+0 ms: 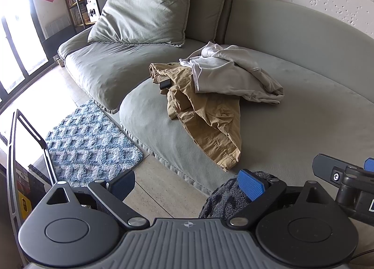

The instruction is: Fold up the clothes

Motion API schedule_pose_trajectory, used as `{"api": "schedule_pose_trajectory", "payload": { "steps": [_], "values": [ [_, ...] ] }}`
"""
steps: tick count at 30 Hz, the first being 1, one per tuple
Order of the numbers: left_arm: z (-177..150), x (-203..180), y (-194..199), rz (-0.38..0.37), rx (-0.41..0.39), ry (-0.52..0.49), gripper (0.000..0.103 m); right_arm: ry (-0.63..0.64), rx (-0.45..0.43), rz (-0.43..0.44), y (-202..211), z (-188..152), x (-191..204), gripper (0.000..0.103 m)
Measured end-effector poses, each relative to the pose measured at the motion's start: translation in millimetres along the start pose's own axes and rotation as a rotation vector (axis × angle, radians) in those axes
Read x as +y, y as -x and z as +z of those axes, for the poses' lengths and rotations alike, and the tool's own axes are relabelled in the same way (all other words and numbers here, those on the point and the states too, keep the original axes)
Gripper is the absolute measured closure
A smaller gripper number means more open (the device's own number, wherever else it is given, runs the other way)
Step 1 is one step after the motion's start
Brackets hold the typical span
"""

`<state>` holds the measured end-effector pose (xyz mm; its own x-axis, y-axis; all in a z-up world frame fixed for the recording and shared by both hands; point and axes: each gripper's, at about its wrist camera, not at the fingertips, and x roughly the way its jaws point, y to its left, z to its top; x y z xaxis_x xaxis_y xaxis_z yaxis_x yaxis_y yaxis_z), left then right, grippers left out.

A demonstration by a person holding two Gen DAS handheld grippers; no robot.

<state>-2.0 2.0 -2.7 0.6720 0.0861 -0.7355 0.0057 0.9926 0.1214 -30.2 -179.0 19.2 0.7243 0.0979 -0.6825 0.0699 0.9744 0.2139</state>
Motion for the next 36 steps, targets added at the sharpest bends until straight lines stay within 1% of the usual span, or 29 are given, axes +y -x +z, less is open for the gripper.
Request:
{"api": "schedule_pose_trajectory", "payload": {
  "steps": [20,25,31,33,34,35,36],
  "values": [
    [-2,0,-2,0.001,0.005,-0.001,0.009,-0.001,0.006,-0.002,-1,-1,-1,0.004],
    [-2,1,-8,-0.004,0.021,0.009,0.009,-0.005,0.013,-0.004,-5,-2,-1,0.004],
    [4,8,-20,-0.022,0.017,0.039,0.008,-0.011,0.028,0.006,-20,0,0,0.004],
    [10,11,-26,-0.036,0.007,0.038,0.006,0.001,0.017,0.013,-25,4,2,0.004],
    [14,14,-28,-0.035,-0.003,0.040,0.006,0.009,0.007,0.020,-27,7,3,0.004],
    [19,17,-30,-0.019,-0.019,0.044,0.006,0.018,-0.002,0.029,-31,11,3,0.004],
    [24,17,-37,-0.022,-0.031,0.044,0.006,0.026,-0.015,0.038,-34,15,3,0.004]
  ]
}}
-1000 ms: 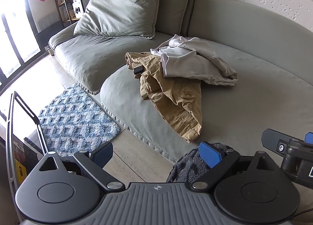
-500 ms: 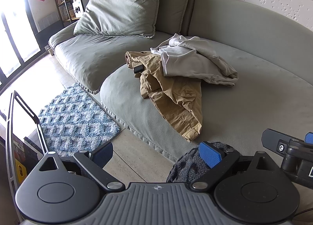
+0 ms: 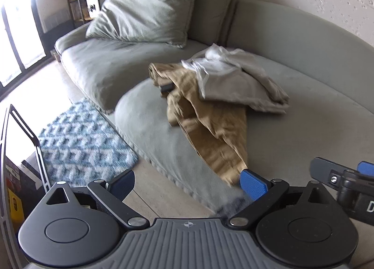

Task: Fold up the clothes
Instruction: 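Grasp the cream sweatshirt with both grippers and lift it off the pile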

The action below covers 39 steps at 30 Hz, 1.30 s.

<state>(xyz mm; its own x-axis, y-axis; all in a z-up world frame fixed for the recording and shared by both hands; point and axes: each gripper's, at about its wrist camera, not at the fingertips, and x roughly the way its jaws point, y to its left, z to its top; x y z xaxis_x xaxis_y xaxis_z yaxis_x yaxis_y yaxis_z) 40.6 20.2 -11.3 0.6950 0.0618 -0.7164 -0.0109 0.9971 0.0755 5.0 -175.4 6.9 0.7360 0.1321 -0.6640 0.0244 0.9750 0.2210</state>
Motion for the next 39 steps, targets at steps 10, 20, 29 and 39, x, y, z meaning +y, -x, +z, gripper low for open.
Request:
{"api": "schedule_pose_trajectory", "payload": {
  "steps": [10,20,29,39],
  "values": [
    [56,-5,-83,-0.130,-0.098,-0.021,0.030,0.067,-0.065,0.099,-78,54,8,0.039],
    [104,-19,-163,-0.219,-0.141,-0.060,0.083,0.292,-0.111,-0.048,-191,105,5,0.036],
    [151,-13,-95,-0.544,-0.369,0.053,0.099,0.079,-0.123,-0.057,-215,137,-28,0.098],
    [166,-80,98,-0.908,-0.687,-0.053,0.099,-0.665,-0.285,-0.213,23,81,-217,0.072]
  ]
}}
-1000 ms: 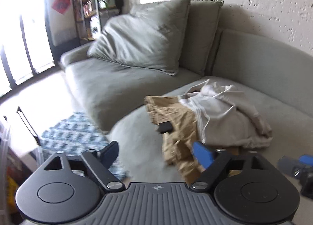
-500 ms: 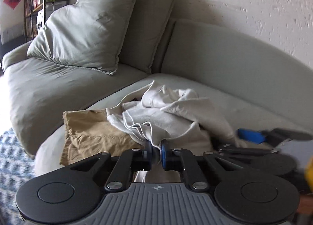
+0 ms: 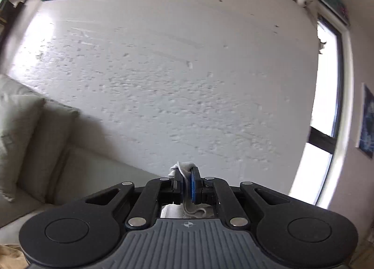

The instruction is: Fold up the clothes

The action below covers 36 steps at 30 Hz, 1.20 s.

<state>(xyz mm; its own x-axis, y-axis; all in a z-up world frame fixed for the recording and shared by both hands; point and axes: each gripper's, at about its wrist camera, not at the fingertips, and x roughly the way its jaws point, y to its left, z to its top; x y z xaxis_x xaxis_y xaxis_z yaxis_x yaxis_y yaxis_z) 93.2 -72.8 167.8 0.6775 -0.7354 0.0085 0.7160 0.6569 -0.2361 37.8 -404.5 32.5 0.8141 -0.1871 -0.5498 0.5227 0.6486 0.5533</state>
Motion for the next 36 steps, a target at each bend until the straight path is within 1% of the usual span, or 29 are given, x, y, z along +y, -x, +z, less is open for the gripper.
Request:
{"api": "schedule_pose_trajectory", "payload": {
  "steps": [1,2,4,5,6,7,9,11,13,16,18,22,23,24,29,30,31,32,34,35,36],
  "values": [
    [2,-17,0,-0.036,0.000,-0.009,0.099,0.023,0.023,-0.005,17,-2,-10,0.049],
    [5,-33,1,-0.072,-0.001,-0.018,0.099,0.047,0.046,-0.010,33,-4,-20,0.043],
    [6,-56,-3,-0.104,0.001,-0.041,0.099,0.093,0.091,-0.020,66,-8,-39,0.040],
    [7,-67,-5,-0.116,0.002,-0.052,0.099,0.116,0.114,-0.025,83,-10,-49,0.037],
    [7,-77,-7,-0.129,0.003,-0.064,0.099,0.140,0.137,-0.030,99,-12,-59,0.028],
    [8,-88,-9,-0.141,0.004,-0.075,0.099,0.163,0.160,-0.034,116,-14,-69,0.023],
    [10,-108,-11,-0.154,0.010,-0.099,0.099,0.198,0.195,-0.032,147,-18,-88,0.019],
    [16,-125,-10,-0.146,0.022,-0.122,0.099,0.185,0.176,0.031,166,-22,-100,0.019],
    [22,-142,-9,-0.137,0.035,-0.145,0.099,0.168,0.137,0.088,183,-27,-109,0.014],
    [12,-150,-10,-0.167,0.029,-0.189,0.099,0.104,0.082,0.105,193,-25,-122,0.013],
    [3,-154,-11,-0.189,0.024,-0.219,0.099,0.084,0.066,0.096,197,-26,-124,0.013],
    [-14,-161,-13,-0.234,0.013,-0.279,0.098,0.117,-0.005,0.102,211,-33,-126,0.013],
    [-25,-163,-7,-0.239,0.049,-0.301,0.098,0.128,-0.011,0.098,214,-35,-127,0.013],
    [-50,-162,-1,-0.261,0.165,-0.335,0.098,0.136,-0.010,0.090,215,-36,-129,0.013],
    [-192,-154,28,-0.392,0.872,-0.512,0.097,0.110,0.019,0.034,215,-42,-146,0.013],
    [-212,-150,35,-0.392,0.947,-0.523,0.095,0.107,0.032,0.023,213,-43,-148,0.013],
    [-225,-144,43,-0.379,0.978,-0.504,0.093,0.104,0.047,0.015,208,-44,-148,0.013],
    [-229,-138,48,-0.371,0.986,-0.457,0.092,0.101,0.063,0.007,204,-45,-148,0.013],
    [-222,-122,51,-0.353,0.952,-0.310,0.073,0.094,0.094,-0.008,196,-48,-148,0.013],
    [-216,-116,51,-0.340,0.926,-0.255,0.068,0.091,0.110,-0.015,191,-49,-148,0.013],
    [-210,-116,49,-0.313,0.885,-0.239,0.065,0.088,0.125,-0.023,187,-50,-149,0.013]
  ]
}}
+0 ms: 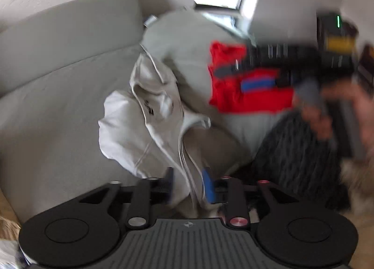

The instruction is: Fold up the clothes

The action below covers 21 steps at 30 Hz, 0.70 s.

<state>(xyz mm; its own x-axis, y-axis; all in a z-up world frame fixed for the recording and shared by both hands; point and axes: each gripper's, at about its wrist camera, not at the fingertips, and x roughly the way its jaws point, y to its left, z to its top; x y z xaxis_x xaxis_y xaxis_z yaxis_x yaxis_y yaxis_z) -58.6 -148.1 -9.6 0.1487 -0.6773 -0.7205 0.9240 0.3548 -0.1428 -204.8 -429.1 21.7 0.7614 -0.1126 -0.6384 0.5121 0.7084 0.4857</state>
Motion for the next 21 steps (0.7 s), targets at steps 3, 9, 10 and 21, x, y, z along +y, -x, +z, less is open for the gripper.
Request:
{"api": "schedule_pose_trajectory", "payload": {
  "steps": [3,9,10,21],
  "values": [
    [16,2,-3,0.116,-0.092,0.024,0.058,0.001,-0.010,-0.041,-13,4,0,0.015],
    [38,25,-58,0.140,-0.085,0.176,0.056,0.144,0.043,0.014,-36,-11,17,0.039],
    [40,29,-64,0.147,-0.074,0.208,0.057,0.171,0.054,0.025,-39,-14,20,0.039],
    [56,58,-66,0.275,-0.060,0.292,0.055,0.427,0.119,0.083,-86,-50,64,0.059]
  ]
}}
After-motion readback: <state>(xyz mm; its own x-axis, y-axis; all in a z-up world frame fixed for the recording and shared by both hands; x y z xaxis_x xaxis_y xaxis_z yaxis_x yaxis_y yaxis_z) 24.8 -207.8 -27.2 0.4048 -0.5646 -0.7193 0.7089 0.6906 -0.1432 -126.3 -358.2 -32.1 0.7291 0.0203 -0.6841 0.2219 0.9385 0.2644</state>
